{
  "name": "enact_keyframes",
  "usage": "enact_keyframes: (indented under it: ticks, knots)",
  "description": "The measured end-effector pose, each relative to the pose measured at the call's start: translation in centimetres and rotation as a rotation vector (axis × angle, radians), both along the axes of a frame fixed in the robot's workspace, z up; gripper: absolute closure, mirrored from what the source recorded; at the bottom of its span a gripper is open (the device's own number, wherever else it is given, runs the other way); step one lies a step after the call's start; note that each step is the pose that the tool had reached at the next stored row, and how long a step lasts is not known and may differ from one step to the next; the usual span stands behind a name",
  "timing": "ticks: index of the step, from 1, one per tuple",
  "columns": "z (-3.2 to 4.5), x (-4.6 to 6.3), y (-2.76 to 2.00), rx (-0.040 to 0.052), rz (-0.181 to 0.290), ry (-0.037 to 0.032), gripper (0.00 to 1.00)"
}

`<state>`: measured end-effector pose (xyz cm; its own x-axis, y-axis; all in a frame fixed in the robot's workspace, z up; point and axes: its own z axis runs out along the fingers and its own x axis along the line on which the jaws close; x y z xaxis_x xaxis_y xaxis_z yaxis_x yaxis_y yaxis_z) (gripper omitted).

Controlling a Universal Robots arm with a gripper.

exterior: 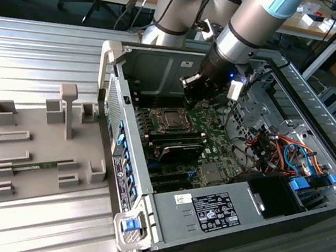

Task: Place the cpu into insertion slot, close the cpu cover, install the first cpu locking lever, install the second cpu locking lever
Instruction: 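Install the first cpu locking lever, then install the second cpu locking lever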

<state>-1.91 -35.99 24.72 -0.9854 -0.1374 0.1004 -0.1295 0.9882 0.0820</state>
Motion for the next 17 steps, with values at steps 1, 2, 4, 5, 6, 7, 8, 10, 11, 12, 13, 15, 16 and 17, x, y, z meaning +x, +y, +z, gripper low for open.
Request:
enact_keyframes:
  ticks: [1, 2, 4, 5, 6, 7, 8, 10, 11, 12, 13, 15, 16, 17]
  knots:
    - [-0.01, 0.0, -0.94, 0.0001, 0.0, -0.0001, 0.89]
    - [0.0, 0.0, -1.13, 0.0, 0.0, 0.0001, 0.89]
    - [-0.03, 0.0, -2.14, 0.0002, 0.0, -0.0001, 0.89]
    - [-0.05, 0.1, -2.54, 0.0, 0.0, 0.0, 0.89]
    - [-0.06, 0.1, -3.01, -0.0005, 0.0, -0.0001, 0.89]
    - [-0.07, 0.1, -3.26, -0.0006, 0.0, -0.0001, 0.89]
    - [-0.09, 0.2, -3.48, -0.0007, 0.0, -0.0001, 0.89]
    - [-0.21, 0.3, -3.77, -0.0011, 0.0, 0.0, 0.89]
    - [-0.39, 0.4, -3.79, -0.0012, 0.0, -0.0001, 0.89]
    - [-0.74, 0.6, -3.8, -0.0014, -0.001, 0.0, 0.89]
    - [-1.02, 0.6, -3.8, -0.0013, -0.001, 0.0, 0.89]
    - [-1.47, 0.6, -3.79, -0.0013, -0.002, 0.0, 0.89]
    - [-1.91, 0.6, -3.78, -0.0012, -0.002, -0.0001, 0.89]
    - [-2.22, 0.6, -3.77, -0.0015, -0.002, 0.0, 0.89]
